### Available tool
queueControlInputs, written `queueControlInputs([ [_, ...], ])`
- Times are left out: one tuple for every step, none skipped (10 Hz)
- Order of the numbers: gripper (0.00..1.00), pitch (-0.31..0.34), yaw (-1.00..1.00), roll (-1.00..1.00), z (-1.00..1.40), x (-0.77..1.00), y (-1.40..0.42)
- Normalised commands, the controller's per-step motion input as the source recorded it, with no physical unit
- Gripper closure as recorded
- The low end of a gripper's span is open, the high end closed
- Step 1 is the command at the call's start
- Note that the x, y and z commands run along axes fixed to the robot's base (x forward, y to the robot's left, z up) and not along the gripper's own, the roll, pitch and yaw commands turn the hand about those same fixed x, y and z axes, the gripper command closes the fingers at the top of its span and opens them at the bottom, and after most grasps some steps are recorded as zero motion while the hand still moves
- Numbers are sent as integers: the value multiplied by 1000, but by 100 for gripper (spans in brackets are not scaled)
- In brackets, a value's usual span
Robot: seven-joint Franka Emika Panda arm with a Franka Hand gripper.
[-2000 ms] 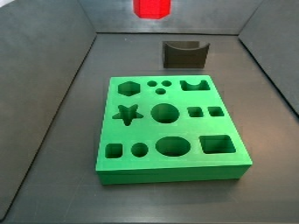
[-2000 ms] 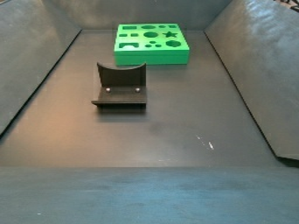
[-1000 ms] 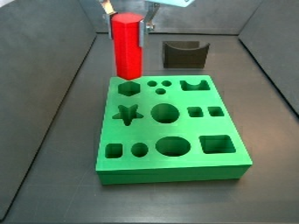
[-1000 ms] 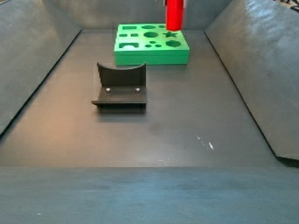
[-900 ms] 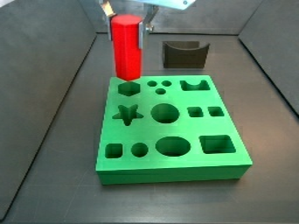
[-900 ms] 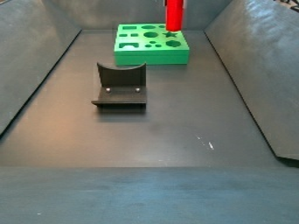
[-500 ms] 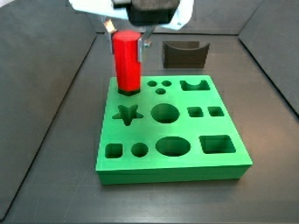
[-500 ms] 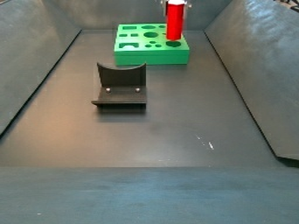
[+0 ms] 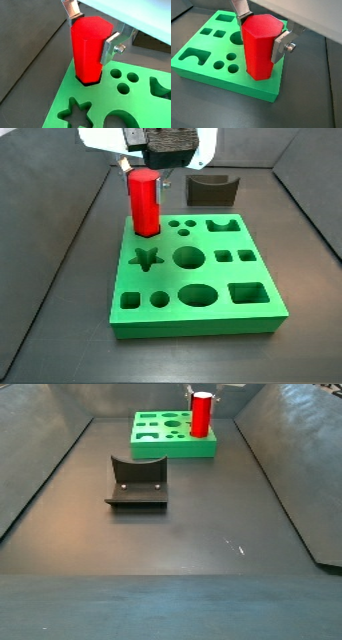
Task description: Insert the hexagon object.
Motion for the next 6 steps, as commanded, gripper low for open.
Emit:
queueControlInputs([
  [100, -26, 334, 364, -560, 0, -126],
  [100, -30, 371, 403, -483, 0, -69],
  [100, -53, 471, 353, -600, -74, -117],
  [100, -71, 437, 279, -726, -69, -200],
  [100, -74, 323, 301, -680, 0, -129],
  [100, -90, 303, 334, -574, 0, -71],
])
